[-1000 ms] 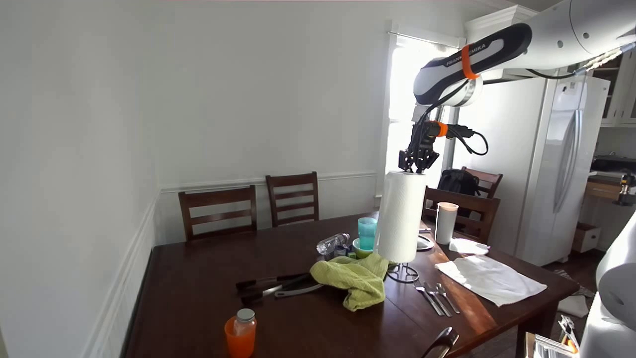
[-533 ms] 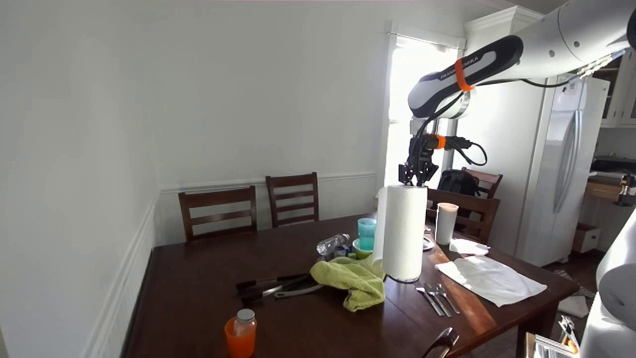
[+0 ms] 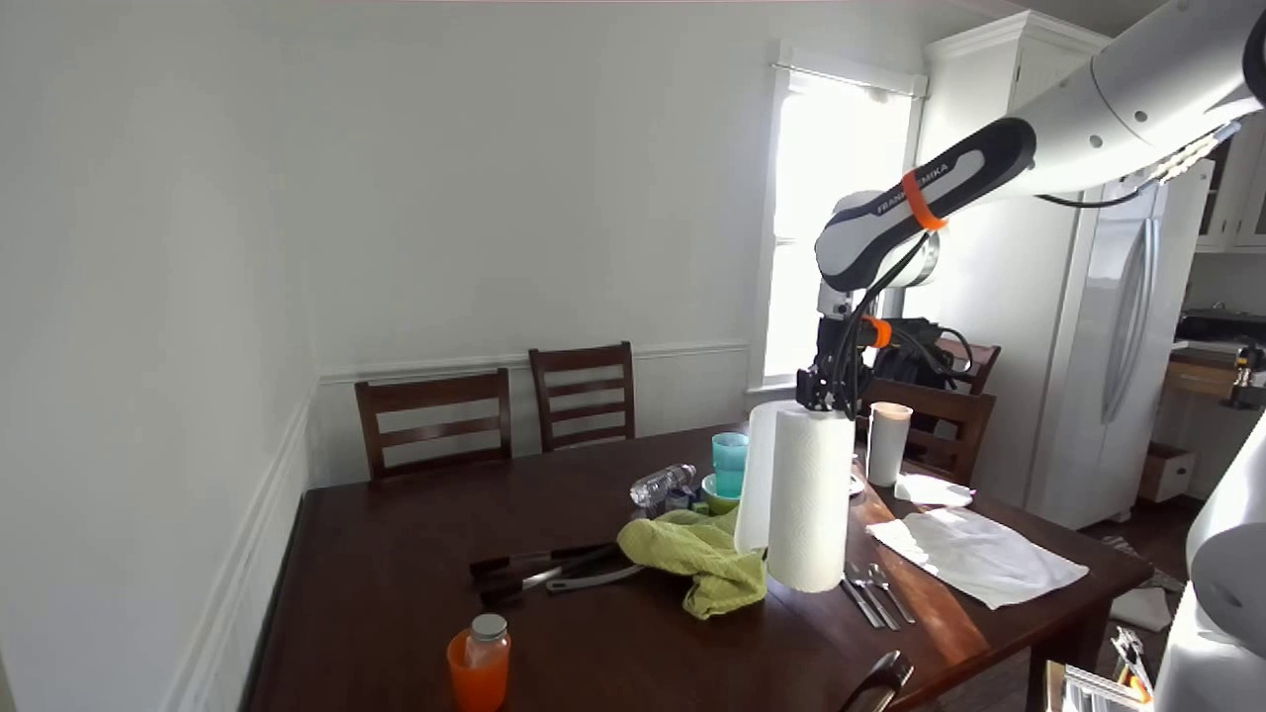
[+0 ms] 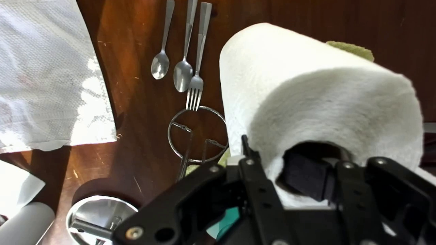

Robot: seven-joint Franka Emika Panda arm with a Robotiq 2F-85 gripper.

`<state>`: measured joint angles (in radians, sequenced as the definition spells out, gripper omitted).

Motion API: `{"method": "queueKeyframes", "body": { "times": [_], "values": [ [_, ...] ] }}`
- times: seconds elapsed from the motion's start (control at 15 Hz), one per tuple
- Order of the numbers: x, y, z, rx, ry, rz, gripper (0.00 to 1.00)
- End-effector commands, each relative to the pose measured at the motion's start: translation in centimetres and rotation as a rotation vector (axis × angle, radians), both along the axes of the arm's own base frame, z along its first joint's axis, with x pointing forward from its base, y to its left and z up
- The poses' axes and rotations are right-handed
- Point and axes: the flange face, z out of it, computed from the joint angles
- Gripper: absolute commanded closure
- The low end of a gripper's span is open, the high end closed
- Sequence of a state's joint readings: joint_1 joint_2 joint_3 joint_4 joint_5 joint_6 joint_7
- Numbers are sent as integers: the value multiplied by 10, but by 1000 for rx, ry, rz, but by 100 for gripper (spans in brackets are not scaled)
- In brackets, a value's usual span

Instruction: Remove the paper towel roll from the handle

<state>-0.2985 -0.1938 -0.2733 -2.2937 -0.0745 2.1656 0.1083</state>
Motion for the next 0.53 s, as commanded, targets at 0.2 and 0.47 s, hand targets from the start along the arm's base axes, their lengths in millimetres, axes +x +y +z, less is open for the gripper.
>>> {"method": "queueKeyframes", "body": {
  "times": [0.2,0.47],
  "values": [
    [-18,7,-25,-26,-22,16,95],
    [-25,6,-33,-46,2,35,95]
  ]
}}
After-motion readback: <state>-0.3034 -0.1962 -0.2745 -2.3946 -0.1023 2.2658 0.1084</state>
